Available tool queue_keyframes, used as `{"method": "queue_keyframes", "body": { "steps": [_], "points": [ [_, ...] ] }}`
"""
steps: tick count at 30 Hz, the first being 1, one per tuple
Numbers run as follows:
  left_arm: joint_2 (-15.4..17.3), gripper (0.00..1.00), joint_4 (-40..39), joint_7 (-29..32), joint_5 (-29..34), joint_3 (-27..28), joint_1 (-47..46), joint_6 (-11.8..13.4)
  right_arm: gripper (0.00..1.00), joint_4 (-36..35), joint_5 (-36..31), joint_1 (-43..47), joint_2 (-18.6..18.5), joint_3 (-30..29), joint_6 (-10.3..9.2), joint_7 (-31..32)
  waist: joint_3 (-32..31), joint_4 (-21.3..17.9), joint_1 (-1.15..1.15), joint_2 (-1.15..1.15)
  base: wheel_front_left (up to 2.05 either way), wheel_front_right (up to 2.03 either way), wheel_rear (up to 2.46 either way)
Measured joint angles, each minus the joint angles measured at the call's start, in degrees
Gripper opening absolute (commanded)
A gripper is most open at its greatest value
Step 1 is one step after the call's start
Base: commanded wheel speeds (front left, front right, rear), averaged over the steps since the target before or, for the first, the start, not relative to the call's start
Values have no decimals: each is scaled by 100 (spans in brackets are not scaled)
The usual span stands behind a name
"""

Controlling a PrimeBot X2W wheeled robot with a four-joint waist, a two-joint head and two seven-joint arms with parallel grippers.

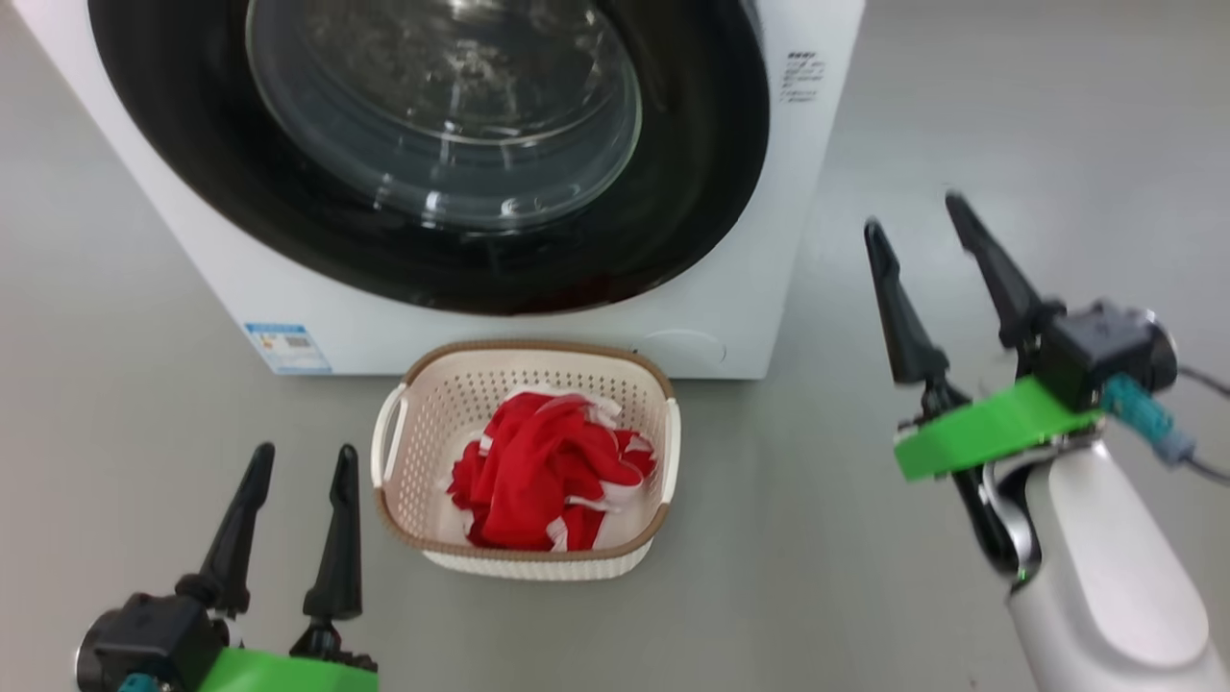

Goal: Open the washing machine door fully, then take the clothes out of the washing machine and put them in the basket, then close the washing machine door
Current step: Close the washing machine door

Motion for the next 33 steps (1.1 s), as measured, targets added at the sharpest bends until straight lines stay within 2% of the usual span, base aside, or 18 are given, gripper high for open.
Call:
{"method": "queue_keyframes", "body": {
  "steps": [7, 19, 26, 33],
  "points": [
    [-2, 100, -1, 1, 219, 48, 166, -1, 100, -192, 1, 819, 14, -92, 0, 1, -274, -179, 0, 0, 0, 0, 0],
    [-5, 100, -147, 1, 536, 163, 642, -1, 100, -619, 0, 1750, 15, -387, -2, 1, -659, -269, 0, 0, 0, 0, 0],
    [-7, 100, -263, 1, 526, 281, 906, 0, 100, -984, -16, 2404, 27, -648, -14, 1, -764, -308, 0, 0, 0, 0, 0],
    [-7, 100, -387, 1, 523, 310, 1073, 1, 100, -1141, 3, 2648, 53, -743, -14, 1, -796, -378, 0, 0, 0, 0, 0]
  ]
}}
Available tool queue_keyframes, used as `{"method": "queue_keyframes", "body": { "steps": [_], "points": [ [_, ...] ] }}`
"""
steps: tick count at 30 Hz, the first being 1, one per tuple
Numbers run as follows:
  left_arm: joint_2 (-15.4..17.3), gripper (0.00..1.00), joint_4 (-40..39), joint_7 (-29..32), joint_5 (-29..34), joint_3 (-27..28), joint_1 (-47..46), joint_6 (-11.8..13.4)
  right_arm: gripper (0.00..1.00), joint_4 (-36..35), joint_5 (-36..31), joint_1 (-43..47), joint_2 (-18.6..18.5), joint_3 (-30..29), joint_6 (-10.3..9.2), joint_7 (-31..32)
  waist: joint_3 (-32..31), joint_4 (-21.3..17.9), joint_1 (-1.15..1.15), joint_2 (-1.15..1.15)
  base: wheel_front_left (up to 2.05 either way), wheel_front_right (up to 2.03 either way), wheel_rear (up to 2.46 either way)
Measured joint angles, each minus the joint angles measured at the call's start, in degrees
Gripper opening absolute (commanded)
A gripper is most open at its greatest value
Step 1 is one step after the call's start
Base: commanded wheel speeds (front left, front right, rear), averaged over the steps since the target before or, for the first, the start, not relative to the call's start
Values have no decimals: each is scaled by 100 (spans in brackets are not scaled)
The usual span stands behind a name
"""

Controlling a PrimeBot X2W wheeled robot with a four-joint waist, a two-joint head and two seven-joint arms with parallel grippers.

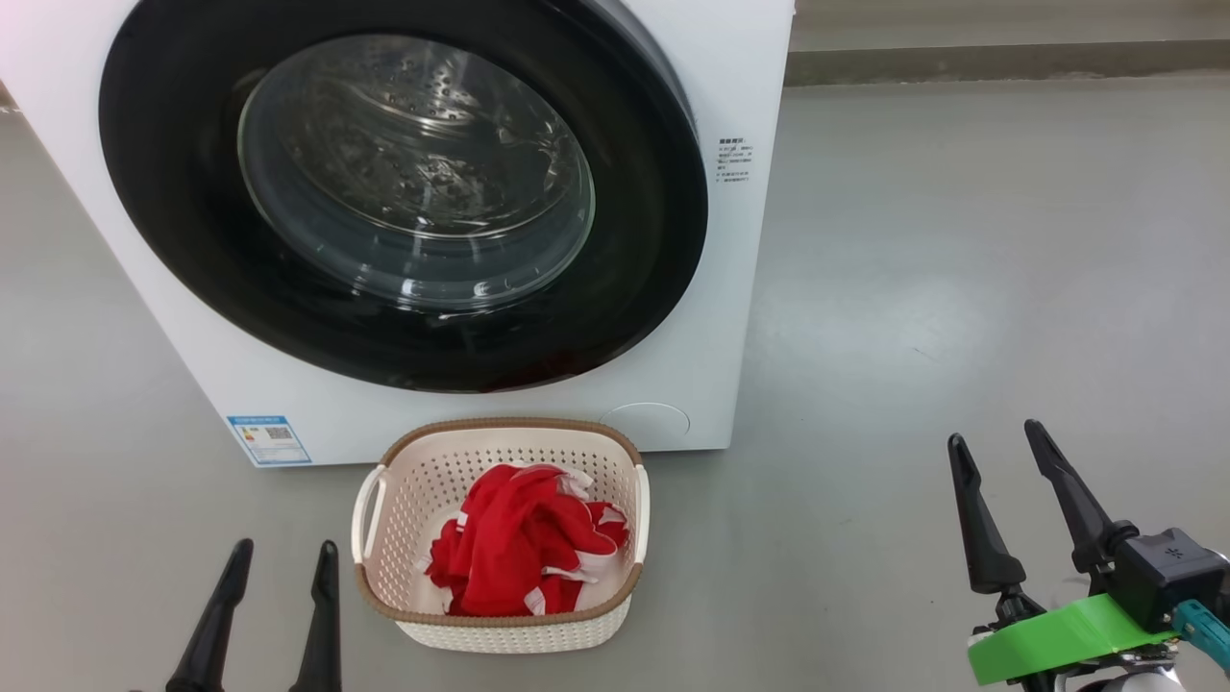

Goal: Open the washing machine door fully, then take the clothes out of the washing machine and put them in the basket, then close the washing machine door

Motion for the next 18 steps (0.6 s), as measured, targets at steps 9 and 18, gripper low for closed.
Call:
{"method": "queue_keyframes", "body": {
  "steps": [9, 18],
  "points": [
    [0, 100, -22, 0, -44, -14, 22, 13, 100, -62, 135, 203, 27, -68, 0, 0, -11, 6, 0, 0, 0, 0, 0],
    [0, 100, -22, 0, -44, -14, 24, 63, 100, -57, 194, 203, 53, -20, 0, 0, -10, 21, 0, 0, 0, 0, 0]
  ]
}}
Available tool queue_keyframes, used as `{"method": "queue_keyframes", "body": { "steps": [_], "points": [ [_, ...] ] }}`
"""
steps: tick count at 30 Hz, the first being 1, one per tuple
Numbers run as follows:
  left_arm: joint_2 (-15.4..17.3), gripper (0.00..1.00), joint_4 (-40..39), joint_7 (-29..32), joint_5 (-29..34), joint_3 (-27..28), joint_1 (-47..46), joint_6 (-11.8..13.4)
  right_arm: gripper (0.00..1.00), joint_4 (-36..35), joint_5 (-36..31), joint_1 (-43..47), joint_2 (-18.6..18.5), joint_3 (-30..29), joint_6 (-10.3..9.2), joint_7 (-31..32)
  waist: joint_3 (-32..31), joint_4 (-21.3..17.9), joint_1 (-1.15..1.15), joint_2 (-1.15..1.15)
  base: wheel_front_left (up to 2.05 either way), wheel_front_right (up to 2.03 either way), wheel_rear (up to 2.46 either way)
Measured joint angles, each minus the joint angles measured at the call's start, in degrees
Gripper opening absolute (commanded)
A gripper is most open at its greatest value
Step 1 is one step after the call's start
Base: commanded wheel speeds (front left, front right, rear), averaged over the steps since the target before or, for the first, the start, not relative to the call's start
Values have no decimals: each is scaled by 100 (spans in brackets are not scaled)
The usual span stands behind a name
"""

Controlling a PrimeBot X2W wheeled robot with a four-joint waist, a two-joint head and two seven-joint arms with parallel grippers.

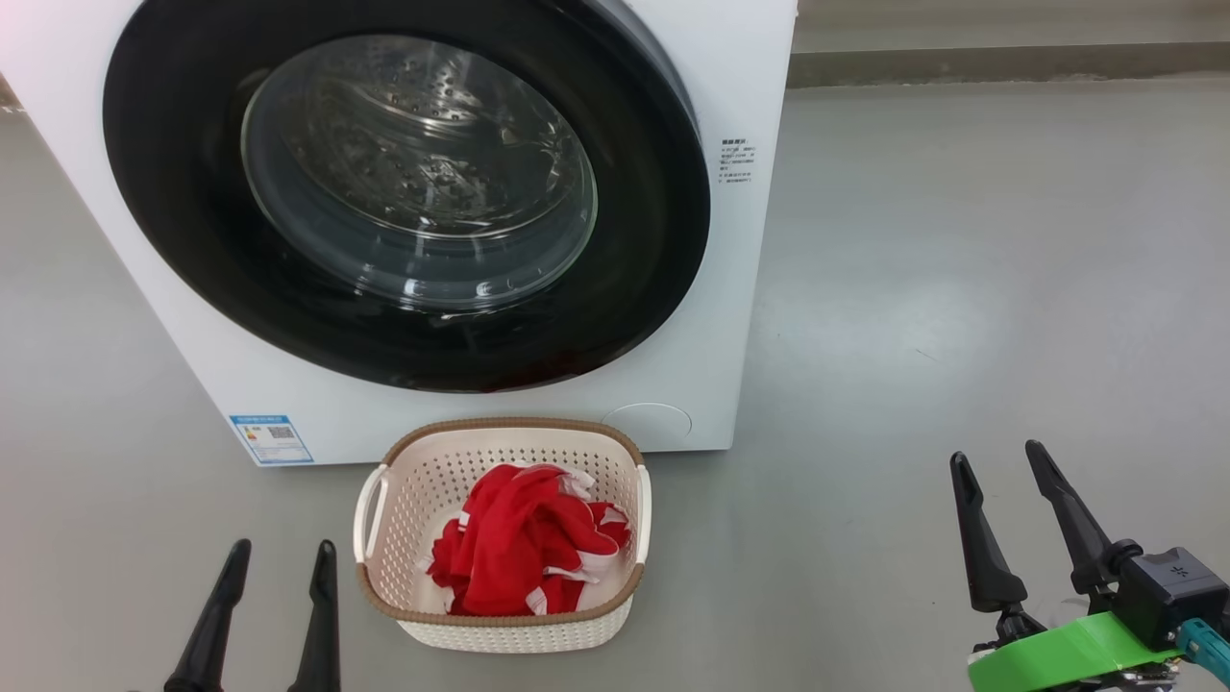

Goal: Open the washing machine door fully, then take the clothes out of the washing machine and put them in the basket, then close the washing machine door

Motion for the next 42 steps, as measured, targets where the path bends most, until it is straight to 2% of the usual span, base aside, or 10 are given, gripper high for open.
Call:
{"method": "queue_keyframes", "body": {
  "steps": [9, 10, 15, 21, 42],
  "points": [
    [0, 100, -51, 1, -122, -12, 1, 62, 100, 90, 0, 0, 14, 18, 0, 1, 32, 5, 0, 0, 0, 0, 0],
    [-4, 0, 10, 7, -122, -25, -1, 59, 0, 154, 0, 1, 32, 22, 0, 7, 32, 5, 0, 0, 0, 0, 0],
    [-48, 0, 371, 71, -151, -76, 8, 59, 0, 521, 13, 17, 121, 38, 0, 15, 34, 4, 0, 0, 0, 0, 0],
    [-48, 0, 419, 144, -438, -74, 8, 59, 0, 532, 309, 17, 120, 36, 0, 96, 30, 4, 2, 0, 0, 0, 0],
    [-47, 0, 609, 480, -1828, -69, -16, 51, 0, 616, 1640, 2, 109, 14, 0, 421, 62, -1, 1, 0, 0, 0, 0]
  ]
}}
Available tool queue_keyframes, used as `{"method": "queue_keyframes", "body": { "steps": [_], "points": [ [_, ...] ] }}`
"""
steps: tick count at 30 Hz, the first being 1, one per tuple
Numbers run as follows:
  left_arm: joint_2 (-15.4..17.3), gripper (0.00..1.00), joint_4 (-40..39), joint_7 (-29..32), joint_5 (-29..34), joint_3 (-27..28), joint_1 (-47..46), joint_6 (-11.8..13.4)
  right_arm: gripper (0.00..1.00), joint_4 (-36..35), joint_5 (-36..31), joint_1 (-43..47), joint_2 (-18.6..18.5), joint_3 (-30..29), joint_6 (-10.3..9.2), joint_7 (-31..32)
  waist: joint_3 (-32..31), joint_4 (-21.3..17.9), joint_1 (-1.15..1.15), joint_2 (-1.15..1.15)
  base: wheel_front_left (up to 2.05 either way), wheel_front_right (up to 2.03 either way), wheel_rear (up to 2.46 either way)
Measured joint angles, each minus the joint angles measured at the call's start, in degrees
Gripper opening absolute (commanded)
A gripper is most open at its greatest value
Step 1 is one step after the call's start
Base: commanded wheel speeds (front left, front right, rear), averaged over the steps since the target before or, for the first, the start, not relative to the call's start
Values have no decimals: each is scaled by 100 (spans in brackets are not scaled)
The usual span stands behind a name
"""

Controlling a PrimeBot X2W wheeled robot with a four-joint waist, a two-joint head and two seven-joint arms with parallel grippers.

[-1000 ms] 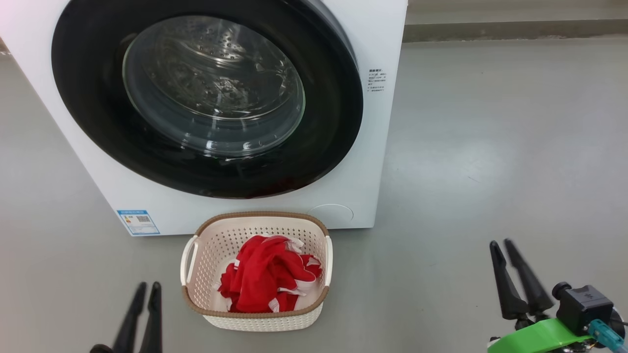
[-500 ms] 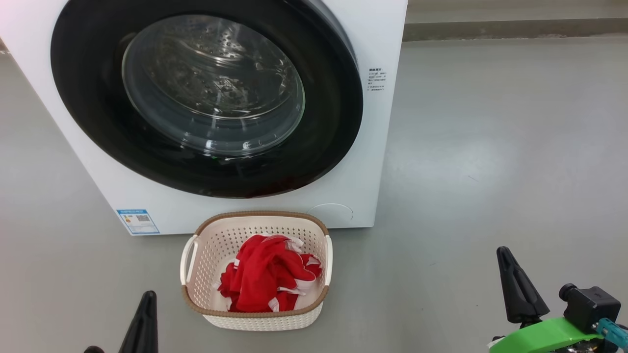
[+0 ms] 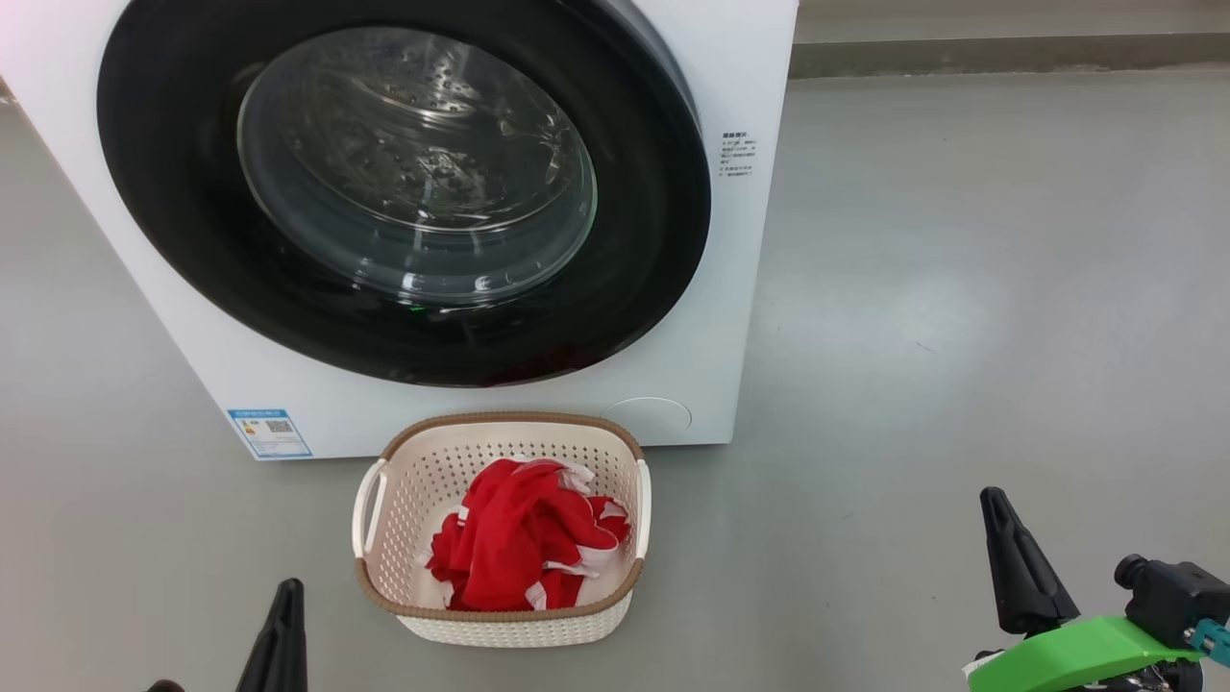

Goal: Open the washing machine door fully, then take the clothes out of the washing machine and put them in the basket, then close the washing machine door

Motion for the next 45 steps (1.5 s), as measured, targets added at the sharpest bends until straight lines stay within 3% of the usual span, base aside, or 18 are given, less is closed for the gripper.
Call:
{"method": "queue_keyframes", "body": {
  "steps": [45],
  "points": [
    [1, 0, 425, 724, -2966, 27, -419, -14, 0, 162, 2889, -157, -49, -168, -1, 750, 50, -10, 0, 0, 0, 0, 0]
  ]
}}
